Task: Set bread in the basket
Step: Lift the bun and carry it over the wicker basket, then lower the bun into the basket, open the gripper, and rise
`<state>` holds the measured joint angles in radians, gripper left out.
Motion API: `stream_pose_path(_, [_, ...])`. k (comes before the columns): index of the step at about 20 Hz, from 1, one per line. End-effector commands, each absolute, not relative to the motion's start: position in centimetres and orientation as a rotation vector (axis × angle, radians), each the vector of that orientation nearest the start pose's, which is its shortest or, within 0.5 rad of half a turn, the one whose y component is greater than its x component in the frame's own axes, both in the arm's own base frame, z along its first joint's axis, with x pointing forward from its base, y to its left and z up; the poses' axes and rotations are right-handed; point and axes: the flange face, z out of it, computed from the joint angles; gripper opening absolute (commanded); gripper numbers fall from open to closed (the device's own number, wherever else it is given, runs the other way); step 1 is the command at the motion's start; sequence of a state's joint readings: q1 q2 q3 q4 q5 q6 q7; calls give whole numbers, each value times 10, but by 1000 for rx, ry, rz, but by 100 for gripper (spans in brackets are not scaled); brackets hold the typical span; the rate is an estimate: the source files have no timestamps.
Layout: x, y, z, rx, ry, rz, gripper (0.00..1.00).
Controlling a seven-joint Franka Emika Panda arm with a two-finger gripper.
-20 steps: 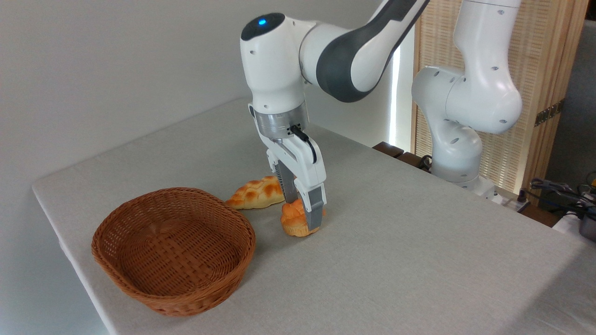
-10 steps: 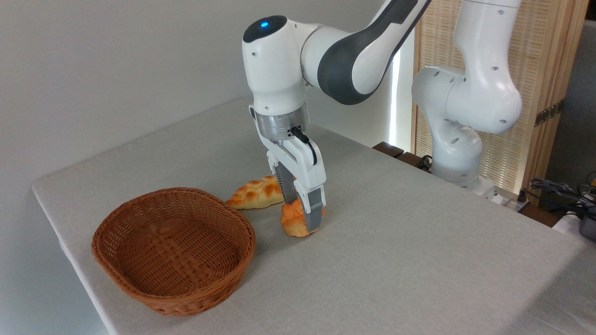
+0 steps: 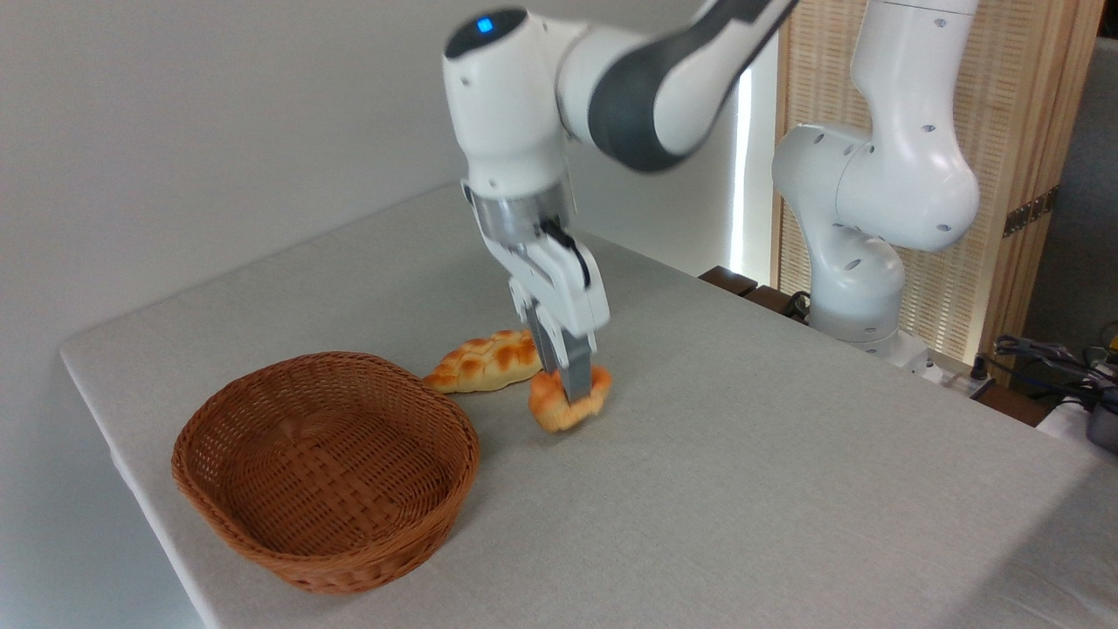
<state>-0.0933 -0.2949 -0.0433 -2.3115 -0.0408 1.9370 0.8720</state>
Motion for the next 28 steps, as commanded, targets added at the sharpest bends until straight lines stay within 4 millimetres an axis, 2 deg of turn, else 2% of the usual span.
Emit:
stream_pose_path(1, [473, -52, 529, -2849, 1505, -22, 33])
stream_pose_path(2, [484, -53, 542, -2864, 1494, -88, 35])
stream_pose_path(4, [514, -47, 547, -2885, 1449, -155, 38])
stream_pose_path(6, [537, -44, 537, -2890, 1411, -213, 38])
stream_pose_path(8, [556, -45, 528, -2903, 1364, -351, 38])
stream_pose_path(10, [571, -45, 508, -2899, 1343, -388, 38])
stream_pose_path(11, [577, -45, 500, -2891, 1334, -405, 39])
stream_pose_path(12, [583, -45, 491, -2883, 1330, -415, 45])
stream_pose_path(13, [587, -44, 484, -2879, 1328, -417, 52])
stream_pose_path(14, [589, -44, 479, -2879, 1327, -411, 67])
stream_pose_path(15, [590, -44, 477, -2877, 1325, -412, 89])
stream_pose_path(16, [591, -44, 475, -2877, 1325, -412, 100])
stream_pose_path(20, [592, -45, 467, -2877, 1335, -393, 100])
stream_pose_path(25, [592, -44, 468, -2879, 1334, -391, 100])
stream_pose_path(27, [590, -44, 476, -2883, 1320, -402, 100])
stream_pose_path(28, [587, -43, 490, -2887, 1311, -425, 100])
